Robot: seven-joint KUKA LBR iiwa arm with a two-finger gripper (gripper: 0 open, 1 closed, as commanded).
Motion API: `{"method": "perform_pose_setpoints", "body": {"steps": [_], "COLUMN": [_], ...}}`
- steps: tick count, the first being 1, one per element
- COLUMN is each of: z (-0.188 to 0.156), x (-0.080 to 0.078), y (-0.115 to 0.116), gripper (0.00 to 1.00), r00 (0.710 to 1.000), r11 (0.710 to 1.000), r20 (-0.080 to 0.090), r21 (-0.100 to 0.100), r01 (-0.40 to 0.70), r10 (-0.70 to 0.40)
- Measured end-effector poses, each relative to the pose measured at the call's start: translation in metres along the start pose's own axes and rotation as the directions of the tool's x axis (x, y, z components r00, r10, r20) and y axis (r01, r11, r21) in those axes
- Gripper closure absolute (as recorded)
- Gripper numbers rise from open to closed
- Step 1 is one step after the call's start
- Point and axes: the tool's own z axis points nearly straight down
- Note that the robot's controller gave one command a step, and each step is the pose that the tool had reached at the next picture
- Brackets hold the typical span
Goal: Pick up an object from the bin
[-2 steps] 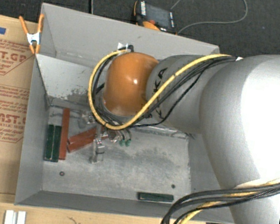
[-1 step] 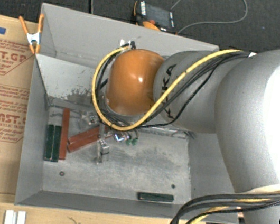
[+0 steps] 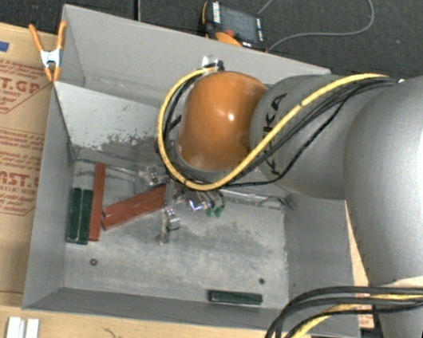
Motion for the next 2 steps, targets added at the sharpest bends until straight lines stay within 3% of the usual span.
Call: {"method": "perform_pose_setpoints", "body": {"steps": [1,2], "z": [0.0413,0.0415], "x": [-0.0051,-0.0055], "y": [0.0153,0.0161], "gripper": [0.0,0.0], "r00": [0.998,0.998], "r11": [0.998,0.998], "r20": [-0.004,-0.002], "r21": [-0.003,-0.002], "r01": [0.058,0.057], "r10": [-0.058,-0.057]}}
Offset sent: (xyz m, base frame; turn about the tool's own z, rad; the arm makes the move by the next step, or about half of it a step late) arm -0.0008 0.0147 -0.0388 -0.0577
